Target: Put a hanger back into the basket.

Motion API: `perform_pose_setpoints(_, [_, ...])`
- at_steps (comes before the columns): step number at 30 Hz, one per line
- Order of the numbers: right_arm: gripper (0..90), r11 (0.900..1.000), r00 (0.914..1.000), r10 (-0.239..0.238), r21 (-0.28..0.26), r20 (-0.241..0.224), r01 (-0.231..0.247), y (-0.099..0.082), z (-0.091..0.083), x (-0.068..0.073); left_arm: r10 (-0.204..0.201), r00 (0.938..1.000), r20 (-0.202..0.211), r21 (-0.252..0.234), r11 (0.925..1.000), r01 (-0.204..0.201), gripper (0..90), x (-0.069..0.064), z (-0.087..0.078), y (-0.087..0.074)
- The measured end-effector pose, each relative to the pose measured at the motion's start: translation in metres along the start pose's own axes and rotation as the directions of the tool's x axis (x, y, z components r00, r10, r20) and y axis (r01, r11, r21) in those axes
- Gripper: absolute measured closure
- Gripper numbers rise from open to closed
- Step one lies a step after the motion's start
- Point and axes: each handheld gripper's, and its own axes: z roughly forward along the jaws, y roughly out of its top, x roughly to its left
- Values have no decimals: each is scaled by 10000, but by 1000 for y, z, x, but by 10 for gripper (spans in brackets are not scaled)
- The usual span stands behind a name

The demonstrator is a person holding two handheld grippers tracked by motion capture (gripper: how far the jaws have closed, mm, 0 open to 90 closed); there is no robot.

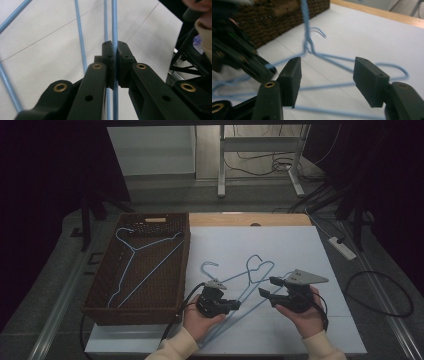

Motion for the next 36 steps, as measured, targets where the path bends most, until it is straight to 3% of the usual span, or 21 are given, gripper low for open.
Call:
perform_pose_setpoints(11, [389, 9982, 9961, 569, -246, 681, -554, -29, -29, -14, 274, 9993, 266, -483, 9985, -261, 863, -12, -11, 7])
perform_pose_setpoints(21, [391, 9957, 9910, 909, -281, 977, -886, -41, -40, -23, 582, 9973, 443, -930, 9942, -539, 863, -24, -31, 20])
perform_pose_setpoints(24, [391, 9933, 9885, 1144, -296, 988, -1120, -44, -40, -28, 565, 9975, 434, -1150, 9920, -511, 863, -26, -42, 26])
perform_pose_setpoints(33, [391, 9949, 9910, 1009, -167, 884, -998, -45, -37, -28, 221, 9944, 1036, -1889, 9820, -21, 863, -14, -77, 31])
perform_pose_setpoints(36, [391, 9950, 9910, 998, -87, 892, -994, -46, -36, -30, 107, 9929, 1188, -2190, 9756, 157, 863, -11, -86, 31])
